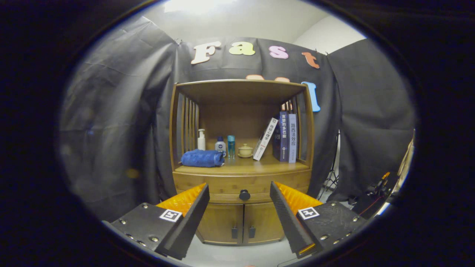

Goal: Pull open the drawer, take out the items inside it, and place them on the countertop above the cabinet.

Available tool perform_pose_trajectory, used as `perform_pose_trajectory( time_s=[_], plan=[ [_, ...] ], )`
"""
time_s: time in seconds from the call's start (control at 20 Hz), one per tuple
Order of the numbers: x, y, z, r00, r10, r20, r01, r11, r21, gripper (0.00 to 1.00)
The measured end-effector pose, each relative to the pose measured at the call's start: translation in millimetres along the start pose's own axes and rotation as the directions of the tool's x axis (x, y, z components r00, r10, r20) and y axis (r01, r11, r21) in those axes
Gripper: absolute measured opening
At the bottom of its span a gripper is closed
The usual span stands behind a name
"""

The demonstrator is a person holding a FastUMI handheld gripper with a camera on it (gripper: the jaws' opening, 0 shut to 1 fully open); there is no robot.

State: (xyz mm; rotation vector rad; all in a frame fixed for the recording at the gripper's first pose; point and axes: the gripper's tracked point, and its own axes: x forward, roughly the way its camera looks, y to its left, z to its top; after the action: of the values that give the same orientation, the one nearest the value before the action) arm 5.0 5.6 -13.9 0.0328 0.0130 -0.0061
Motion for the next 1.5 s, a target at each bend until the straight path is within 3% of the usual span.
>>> perform_pose_trajectory(
  time_s=[0.75, 0.95, 1.5],
  plan=[
    [27, 3, -36, 1.000, 0.008, -0.012, -0.008, 1.000, 0.002, 0.98],
    [63, 9, -64, 0.999, 0.023, -0.038, -0.023, 1.000, 0.001, 0.98],
    [197, -14, -157, 0.991, -0.026, -0.132, 0.028, 1.000, 0.014, 0.98]
  ],
)
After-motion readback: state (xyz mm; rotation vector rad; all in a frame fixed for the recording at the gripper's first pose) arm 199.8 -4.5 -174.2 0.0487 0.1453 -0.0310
